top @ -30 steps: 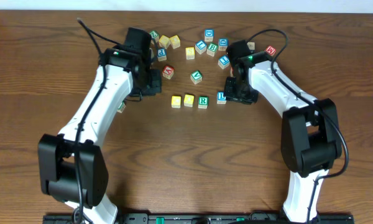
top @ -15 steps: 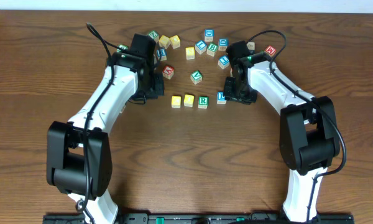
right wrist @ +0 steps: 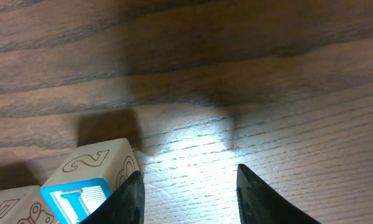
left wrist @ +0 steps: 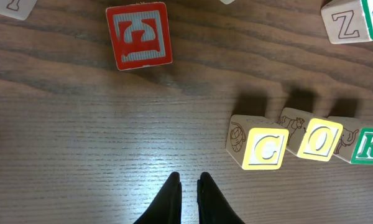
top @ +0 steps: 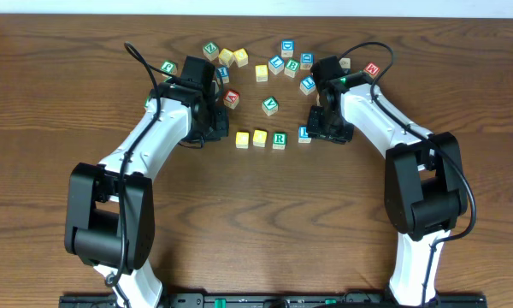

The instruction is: Spell out CORL

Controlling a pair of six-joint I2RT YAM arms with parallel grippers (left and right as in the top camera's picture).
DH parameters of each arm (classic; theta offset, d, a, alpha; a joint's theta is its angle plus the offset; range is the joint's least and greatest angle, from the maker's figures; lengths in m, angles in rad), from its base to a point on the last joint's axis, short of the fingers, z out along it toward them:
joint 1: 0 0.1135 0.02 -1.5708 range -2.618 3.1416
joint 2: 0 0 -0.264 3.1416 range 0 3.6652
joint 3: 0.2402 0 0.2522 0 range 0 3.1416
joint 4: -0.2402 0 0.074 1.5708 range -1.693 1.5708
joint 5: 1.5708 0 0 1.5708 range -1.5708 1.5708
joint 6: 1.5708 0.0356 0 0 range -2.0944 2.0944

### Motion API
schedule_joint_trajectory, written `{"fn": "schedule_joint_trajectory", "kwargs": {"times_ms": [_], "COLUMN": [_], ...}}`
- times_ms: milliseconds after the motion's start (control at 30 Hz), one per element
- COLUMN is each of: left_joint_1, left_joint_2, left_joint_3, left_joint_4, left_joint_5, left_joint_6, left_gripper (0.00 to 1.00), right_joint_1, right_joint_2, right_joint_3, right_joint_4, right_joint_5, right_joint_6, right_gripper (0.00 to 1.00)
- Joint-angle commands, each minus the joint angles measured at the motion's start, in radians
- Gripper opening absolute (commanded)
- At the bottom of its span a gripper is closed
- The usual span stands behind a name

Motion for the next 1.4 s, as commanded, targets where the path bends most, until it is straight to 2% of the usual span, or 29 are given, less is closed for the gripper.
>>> {"fn": "schedule_joint_trajectory", "kwargs": {"times_ms": [0, 300, 1367], "left_joint_1": [0.001, 0.001, -0.068], "left_joint_2": [0.032, 0.097, 0.123], "left_joint_3": [-0.01, -0.01, -0.01], "left_joint_4": [0.005, 0.02, 0.071], "left_joint_5": [0.01, 0.067, 0.069], "left_joint_6": [-0.005, -0.005, -0.005], "left_gripper": [0.1, 0.11, 0.1], "right_joint_1": [-0.011, -0.011, -0.011], "right_joint_2": [0.01, 0.01, 0.01], "right_joint_3": [0.004, 0.004, 0.004], "right_joint_4": [-0.001, -0.003, -0.005], "right_joint_5": [-0.005, -0.005, -0.005], "right_joint_6": [0.012, 0.011, 0.007], "right_gripper": [0.43, 0.43, 0.44]}}
